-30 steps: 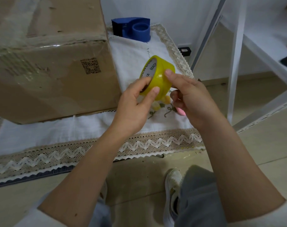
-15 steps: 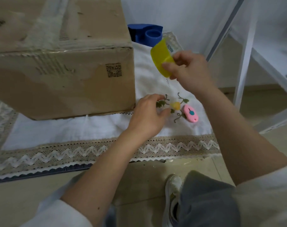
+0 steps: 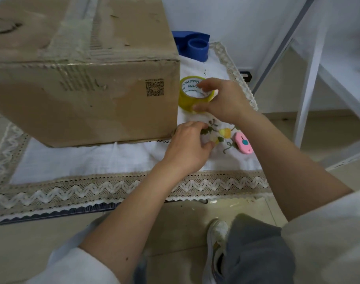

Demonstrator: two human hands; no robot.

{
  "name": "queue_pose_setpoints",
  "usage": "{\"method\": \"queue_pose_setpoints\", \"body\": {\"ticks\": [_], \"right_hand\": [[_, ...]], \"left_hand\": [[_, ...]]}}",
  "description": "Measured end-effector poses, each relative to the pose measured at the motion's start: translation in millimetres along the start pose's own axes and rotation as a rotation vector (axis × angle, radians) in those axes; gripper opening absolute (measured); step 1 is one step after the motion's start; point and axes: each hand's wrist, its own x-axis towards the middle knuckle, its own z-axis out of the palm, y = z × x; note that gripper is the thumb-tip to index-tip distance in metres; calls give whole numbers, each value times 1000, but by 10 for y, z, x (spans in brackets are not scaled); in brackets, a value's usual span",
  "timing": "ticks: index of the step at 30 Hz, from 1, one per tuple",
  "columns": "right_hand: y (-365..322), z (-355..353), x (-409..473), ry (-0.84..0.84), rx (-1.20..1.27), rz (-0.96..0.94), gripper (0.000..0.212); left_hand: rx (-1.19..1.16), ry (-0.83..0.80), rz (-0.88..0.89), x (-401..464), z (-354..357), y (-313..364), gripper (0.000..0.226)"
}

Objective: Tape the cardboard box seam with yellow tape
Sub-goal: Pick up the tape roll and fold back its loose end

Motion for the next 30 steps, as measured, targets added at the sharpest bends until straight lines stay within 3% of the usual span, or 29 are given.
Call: {"method": "queue_pose_setpoints", "body": {"ticks": [4,9,12,15,19,25,30], "right_hand": [[100,-277,-223,-24,-105,104,30],[301,-332,-534,-269,-526,298,30],[321,-345,-645,-336,-424,318,33],[297,-369,-594,-247,-209,310,27],[296,-296,-257,32,112,309,34],[422,-11,218,258,94,212,21],[513,89,364,275,22,210,27]], "left_hand": [[-13,-12,-2,-17,-4,18,51],[-27,-30,16,-43,9,-9,54],[-4,-93,33,-63,16,-39,70],[51,-156,65,-66,17,-62,84],[104,-219,63,-46,14,-80,82],[65,-232,50,-19,13,-69,81],[62,-231,50,1,21,-25,80]]}}
